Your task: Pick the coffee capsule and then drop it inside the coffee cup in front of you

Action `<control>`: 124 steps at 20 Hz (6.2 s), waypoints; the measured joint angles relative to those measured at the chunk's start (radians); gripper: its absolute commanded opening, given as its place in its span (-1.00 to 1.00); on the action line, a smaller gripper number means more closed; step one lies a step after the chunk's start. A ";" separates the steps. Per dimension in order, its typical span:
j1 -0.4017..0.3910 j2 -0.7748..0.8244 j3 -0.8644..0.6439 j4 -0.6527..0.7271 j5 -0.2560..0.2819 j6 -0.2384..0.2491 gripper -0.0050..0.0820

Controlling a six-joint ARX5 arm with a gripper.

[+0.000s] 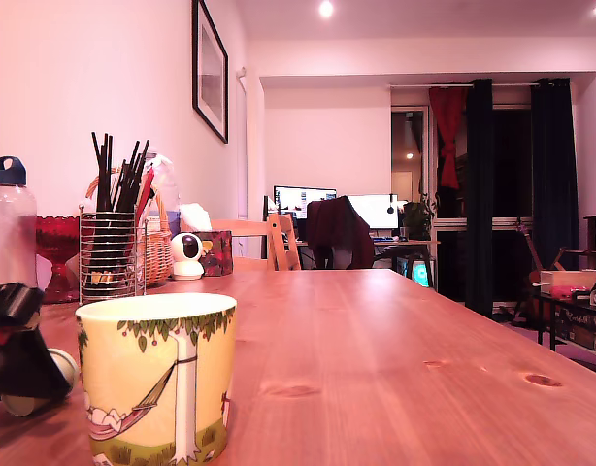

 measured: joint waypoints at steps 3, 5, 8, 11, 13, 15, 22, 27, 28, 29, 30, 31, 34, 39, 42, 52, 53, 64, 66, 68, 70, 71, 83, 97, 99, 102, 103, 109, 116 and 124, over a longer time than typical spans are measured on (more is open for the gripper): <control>0.000 0.000 0.000 0.000 0.002 0.003 -0.55; 0.000 0.000 0.000 0.000 0.004 0.004 -0.60; 0.000 0.000 0.000 0.000 0.010 0.013 -0.62; 0.000 0.000 0.000 0.000 0.014 0.014 -0.64; 0.000 0.000 0.000 0.000 0.023 0.014 -0.64; 0.000 0.000 0.000 0.000 0.042 0.021 -0.64; 0.000 -0.029 0.003 -0.047 0.117 0.072 -0.64; 0.001 -0.171 0.003 -0.141 0.136 0.092 -0.64; 0.001 -0.204 0.004 -0.161 0.150 0.093 -0.64; 0.001 -0.238 0.004 -0.183 0.158 0.093 -0.64; 0.001 -0.272 0.004 -0.208 0.161 0.093 -0.64; 0.001 -0.303 0.004 -0.229 0.164 0.096 -0.64; 0.001 -0.395 0.004 -0.293 0.183 0.104 -0.64; 0.002 -0.520 0.004 -0.342 0.275 0.118 -0.64; 0.002 -0.551 0.004 -0.356 0.338 0.117 -0.64; -0.083 -0.550 0.145 -0.484 0.336 0.114 -0.64; -0.092 -0.550 0.155 -0.512 0.329 0.113 -0.64; -0.262 -0.465 0.252 -0.623 0.298 0.097 -0.06; -0.283 -0.429 0.252 -0.626 0.247 0.093 -0.06; -0.291 -0.402 0.252 -0.634 0.227 0.090 -0.06; -0.295 -0.385 0.252 -0.641 0.225 0.087 -0.06; -0.296 -0.372 0.257 -0.649 0.224 0.087 -0.06; -0.297 -0.341 0.309 -0.650 0.224 0.087 -0.20; -0.292 -0.449 0.309 -0.645 0.141 0.098 -0.93; -0.273 -0.474 0.309 -0.645 0.135 0.112 -0.93; -0.222 -0.486 0.310 -0.640 0.124 0.119 -0.93; -0.200 -0.487 0.309 -0.629 0.122 0.119 -0.93; -0.061 -0.494 0.248 -0.415 0.119 0.126 -0.93; 0.143 -0.495 0.154 -0.277 0.119 0.126 -0.93; 0.322 -0.505 0.056 -0.224 0.187 0.125 -0.93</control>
